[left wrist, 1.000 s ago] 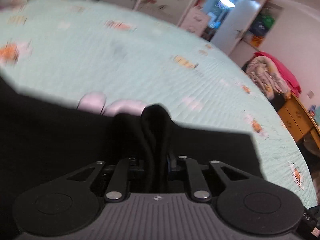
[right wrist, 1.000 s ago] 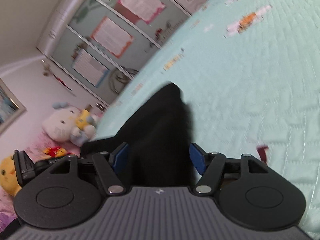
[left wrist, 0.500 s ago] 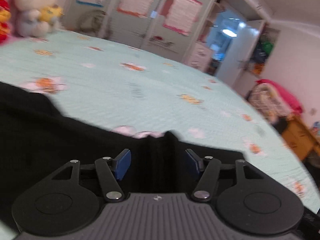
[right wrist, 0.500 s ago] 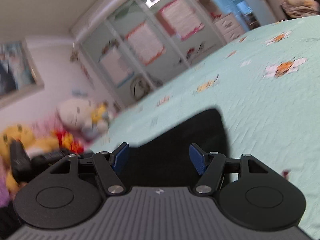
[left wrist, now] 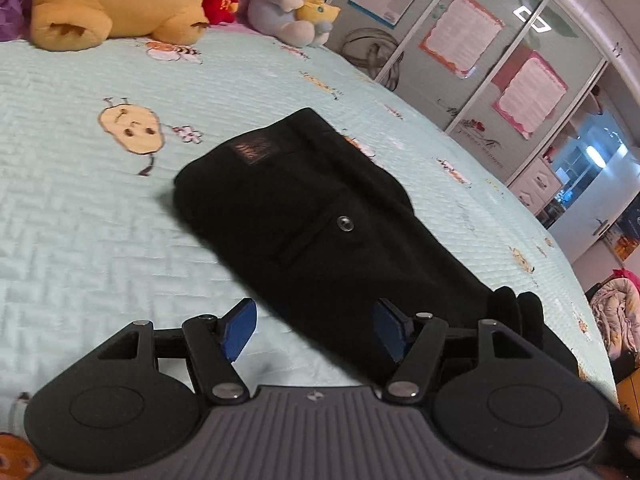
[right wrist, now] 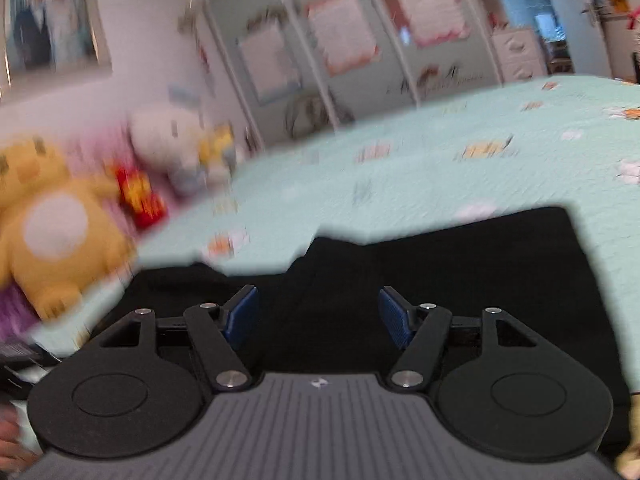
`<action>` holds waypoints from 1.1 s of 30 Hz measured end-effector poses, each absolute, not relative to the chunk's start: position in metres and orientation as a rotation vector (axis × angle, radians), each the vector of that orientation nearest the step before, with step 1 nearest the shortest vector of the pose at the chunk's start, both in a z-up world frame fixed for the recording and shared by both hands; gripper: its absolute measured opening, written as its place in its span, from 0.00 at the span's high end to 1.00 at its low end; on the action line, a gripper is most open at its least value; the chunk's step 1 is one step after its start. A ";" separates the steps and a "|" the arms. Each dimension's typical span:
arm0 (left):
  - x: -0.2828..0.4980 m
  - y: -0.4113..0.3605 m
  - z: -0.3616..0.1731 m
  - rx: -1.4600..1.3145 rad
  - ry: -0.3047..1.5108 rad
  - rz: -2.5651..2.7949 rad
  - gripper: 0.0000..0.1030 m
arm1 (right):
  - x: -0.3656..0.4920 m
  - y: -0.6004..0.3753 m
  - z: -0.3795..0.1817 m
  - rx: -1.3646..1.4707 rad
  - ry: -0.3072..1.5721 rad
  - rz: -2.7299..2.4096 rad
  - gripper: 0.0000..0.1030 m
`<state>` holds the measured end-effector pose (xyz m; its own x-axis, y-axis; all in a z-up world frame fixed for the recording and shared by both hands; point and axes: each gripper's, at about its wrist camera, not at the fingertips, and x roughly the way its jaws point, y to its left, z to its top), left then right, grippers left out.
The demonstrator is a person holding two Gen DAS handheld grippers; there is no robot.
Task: Fold clothes
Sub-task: 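Fold the leg end over onto the trousers with the right gripper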
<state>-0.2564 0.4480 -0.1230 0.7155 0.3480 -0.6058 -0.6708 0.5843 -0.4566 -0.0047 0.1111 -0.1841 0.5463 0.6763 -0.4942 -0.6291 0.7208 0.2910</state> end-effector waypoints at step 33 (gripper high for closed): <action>-0.250 0.465 -0.131 -0.671 0.623 0.742 0.29 | -0.115 0.090 -0.219 0.007 0.624 0.673 0.24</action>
<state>-0.2499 0.4648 -0.1308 0.5827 0.3957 -0.7098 -0.7674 0.5554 -0.3204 -0.1146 0.0898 -0.2194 0.6079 0.5842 -0.5377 -0.5804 0.7891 0.2012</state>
